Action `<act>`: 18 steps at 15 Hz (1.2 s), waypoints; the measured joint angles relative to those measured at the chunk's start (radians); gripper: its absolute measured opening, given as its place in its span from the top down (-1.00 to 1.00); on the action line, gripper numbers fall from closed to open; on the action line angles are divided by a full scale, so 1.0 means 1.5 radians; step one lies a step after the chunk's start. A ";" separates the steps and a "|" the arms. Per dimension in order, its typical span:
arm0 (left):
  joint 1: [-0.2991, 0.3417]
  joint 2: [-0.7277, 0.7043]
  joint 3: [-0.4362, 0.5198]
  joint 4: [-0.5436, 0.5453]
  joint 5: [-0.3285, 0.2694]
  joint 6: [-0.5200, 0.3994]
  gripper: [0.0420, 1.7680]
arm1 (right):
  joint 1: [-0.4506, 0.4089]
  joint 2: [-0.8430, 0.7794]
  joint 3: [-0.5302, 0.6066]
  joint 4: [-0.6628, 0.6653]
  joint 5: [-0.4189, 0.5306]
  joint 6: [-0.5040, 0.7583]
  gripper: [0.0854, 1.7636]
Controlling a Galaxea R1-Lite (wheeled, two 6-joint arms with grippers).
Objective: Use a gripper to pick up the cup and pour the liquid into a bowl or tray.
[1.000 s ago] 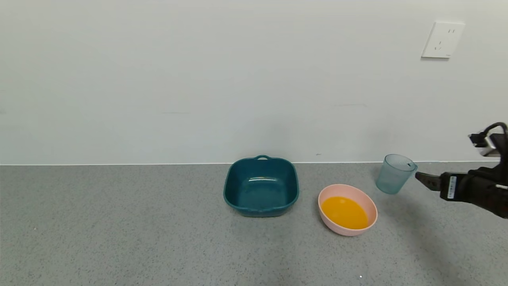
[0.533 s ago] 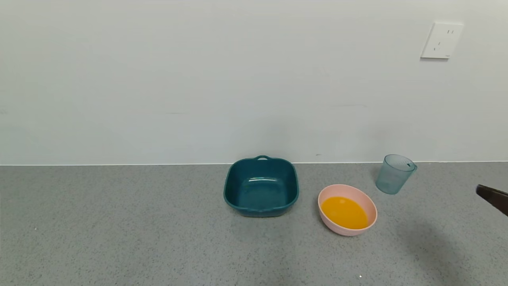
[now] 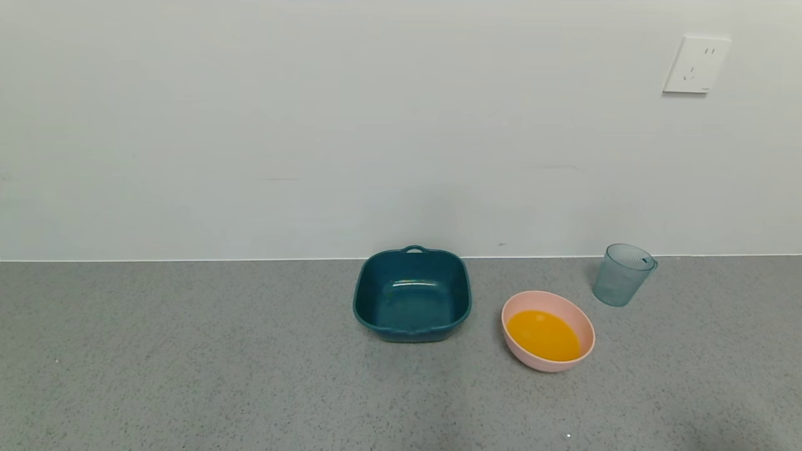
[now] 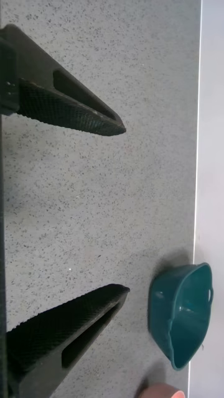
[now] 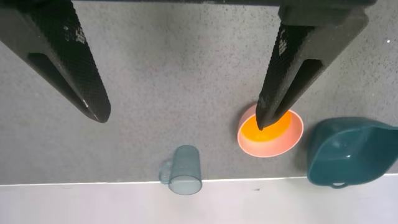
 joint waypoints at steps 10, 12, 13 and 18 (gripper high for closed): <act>0.000 0.000 0.000 0.000 0.000 0.000 -0.94 | -0.017 -0.218 0.016 0.060 0.037 -0.001 -0.92; 0.000 0.000 0.000 0.000 0.000 0.000 -0.94 | -0.016 -0.267 0.055 0.059 0.036 -0.001 -0.92; 0.000 0.000 0.000 0.000 0.000 0.000 -0.94 | -0.015 -0.289 0.077 0.055 0.035 -0.001 -0.92; 0.000 0.000 0.000 0.000 0.000 0.000 -0.94 | -0.013 -0.353 0.234 -0.050 0.033 -0.002 -0.92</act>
